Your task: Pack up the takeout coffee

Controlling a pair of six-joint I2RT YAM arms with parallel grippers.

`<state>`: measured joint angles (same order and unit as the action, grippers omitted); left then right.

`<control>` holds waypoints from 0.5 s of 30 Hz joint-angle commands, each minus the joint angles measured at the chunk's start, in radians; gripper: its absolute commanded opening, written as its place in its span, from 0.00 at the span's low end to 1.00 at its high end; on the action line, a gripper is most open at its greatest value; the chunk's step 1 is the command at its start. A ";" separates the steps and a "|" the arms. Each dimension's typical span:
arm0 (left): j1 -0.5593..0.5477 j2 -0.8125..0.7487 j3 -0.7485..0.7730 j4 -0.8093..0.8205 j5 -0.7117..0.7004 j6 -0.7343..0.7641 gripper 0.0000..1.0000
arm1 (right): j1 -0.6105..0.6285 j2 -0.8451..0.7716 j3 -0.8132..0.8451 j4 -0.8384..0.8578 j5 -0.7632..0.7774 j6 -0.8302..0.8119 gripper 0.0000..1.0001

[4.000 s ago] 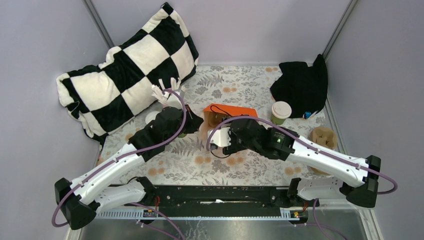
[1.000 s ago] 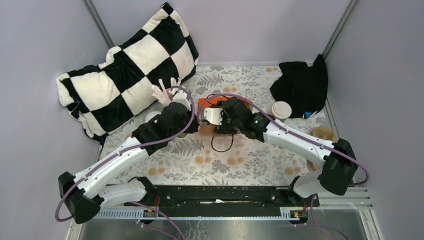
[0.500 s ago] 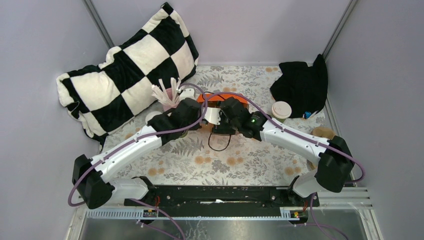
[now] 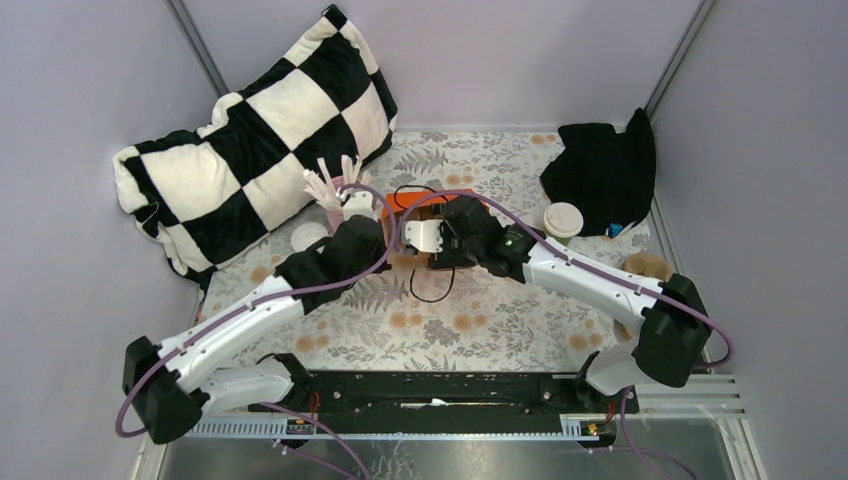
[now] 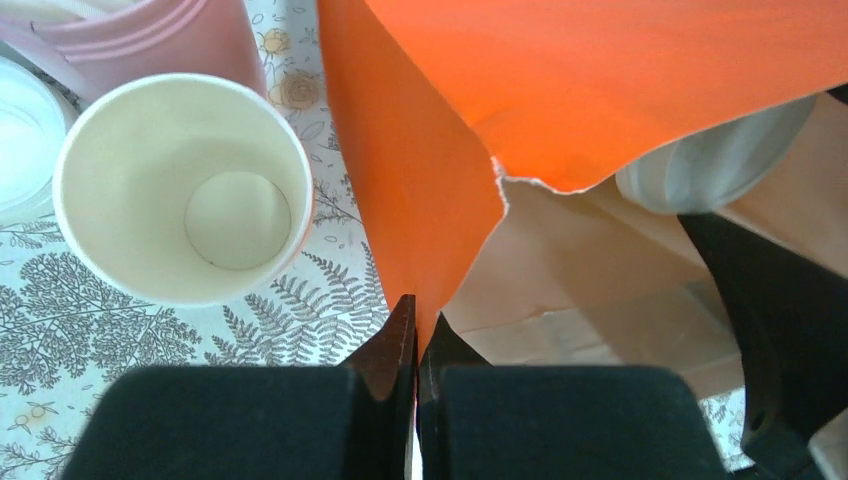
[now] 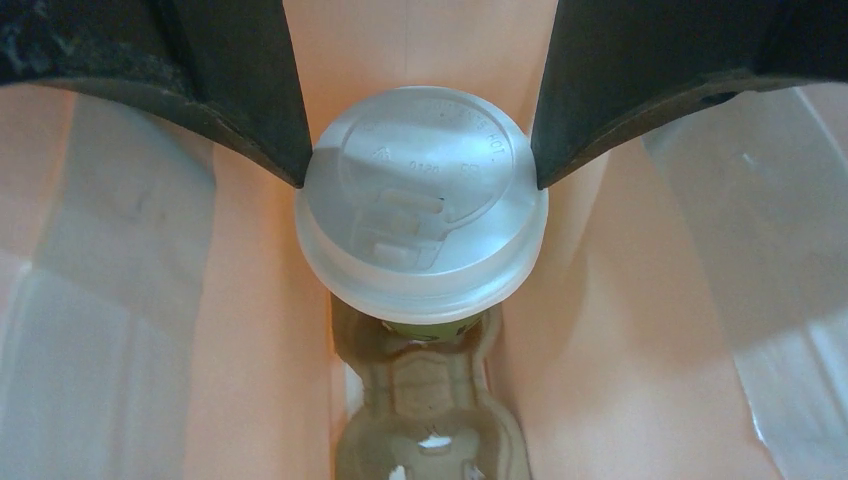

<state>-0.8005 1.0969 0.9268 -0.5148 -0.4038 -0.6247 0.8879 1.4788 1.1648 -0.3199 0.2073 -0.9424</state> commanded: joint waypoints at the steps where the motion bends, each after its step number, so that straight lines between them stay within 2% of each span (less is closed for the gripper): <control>1: -0.006 -0.076 -0.064 0.103 0.053 -0.001 0.00 | -0.003 -0.046 -0.009 0.052 0.003 -0.111 0.49; 9: -0.008 -0.066 -0.086 0.164 0.166 0.026 0.00 | -0.002 0.026 0.032 0.054 -0.050 -0.188 0.49; 15: -0.008 -0.065 -0.078 0.160 0.194 0.053 0.00 | -0.003 0.062 0.007 0.135 -0.026 -0.262 0.49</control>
<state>-0.8036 1.0298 0.8406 -0.4091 -0.2592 -0.6044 0.8883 1.5219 1.1614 -0.2768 0.1738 -1.1137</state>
